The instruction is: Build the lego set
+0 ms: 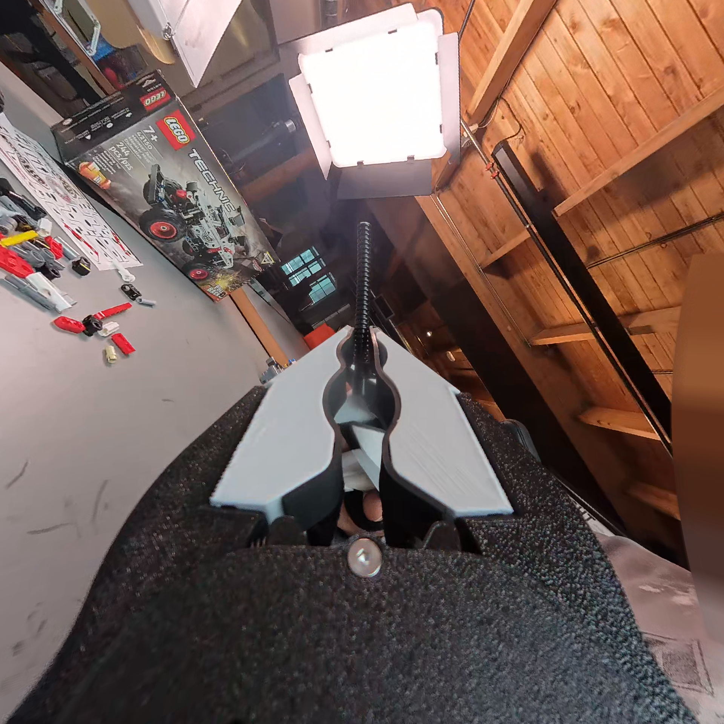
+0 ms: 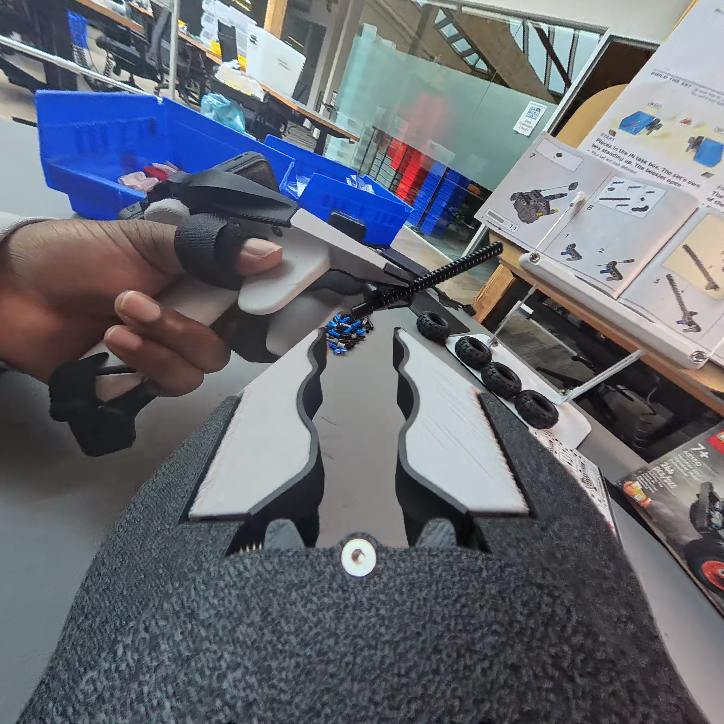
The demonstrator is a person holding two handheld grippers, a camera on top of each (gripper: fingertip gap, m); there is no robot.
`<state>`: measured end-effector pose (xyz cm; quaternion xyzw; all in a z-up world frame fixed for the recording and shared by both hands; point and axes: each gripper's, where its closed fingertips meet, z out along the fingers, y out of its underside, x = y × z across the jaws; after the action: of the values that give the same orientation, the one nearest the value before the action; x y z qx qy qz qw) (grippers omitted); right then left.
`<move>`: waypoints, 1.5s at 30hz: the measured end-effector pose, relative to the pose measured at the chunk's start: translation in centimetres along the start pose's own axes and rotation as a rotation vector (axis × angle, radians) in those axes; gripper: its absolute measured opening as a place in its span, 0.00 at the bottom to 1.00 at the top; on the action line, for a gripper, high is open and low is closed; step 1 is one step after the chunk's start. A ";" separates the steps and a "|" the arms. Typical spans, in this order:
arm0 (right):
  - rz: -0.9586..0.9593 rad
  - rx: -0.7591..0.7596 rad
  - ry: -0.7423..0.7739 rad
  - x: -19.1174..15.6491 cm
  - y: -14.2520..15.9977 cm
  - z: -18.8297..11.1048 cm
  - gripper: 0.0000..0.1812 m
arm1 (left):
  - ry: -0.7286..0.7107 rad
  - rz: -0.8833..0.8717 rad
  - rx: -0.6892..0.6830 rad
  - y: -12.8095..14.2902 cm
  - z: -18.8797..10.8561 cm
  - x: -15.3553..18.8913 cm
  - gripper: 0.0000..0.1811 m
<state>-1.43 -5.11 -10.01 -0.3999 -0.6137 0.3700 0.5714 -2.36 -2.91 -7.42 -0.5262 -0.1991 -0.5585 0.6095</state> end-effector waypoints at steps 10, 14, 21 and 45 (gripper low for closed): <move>-0.048 -0.007 0.067 0.5 -0.2 0.4 0.20 | -0.004 -0.083 0.055 0.0 -0.2 -0.7 0.03; -0.057 -0.033 0.102 1.0 -0.1 1.0 0.14 | -0.001 -0.077 0.055 0.4 0.1 -0.6 0.03; 0.016 0.053 0.022 1.8 -0.7 -0.4 0.04 | 0.013 -0.067 0.013 0.3 -0.6 -0.6 0.03; 1.263 0.303 -0.699 1.7 -4.0 -4.0 0.03 | 0.177 0.316 -0.294 2.7 -0.3 4.0 0.18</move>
<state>2.20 -5.19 -5.39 -0.4526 -0.3550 0.8151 0.0692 1.14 -5.56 -5.41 -0.5828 0.0234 -0.5233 0.6213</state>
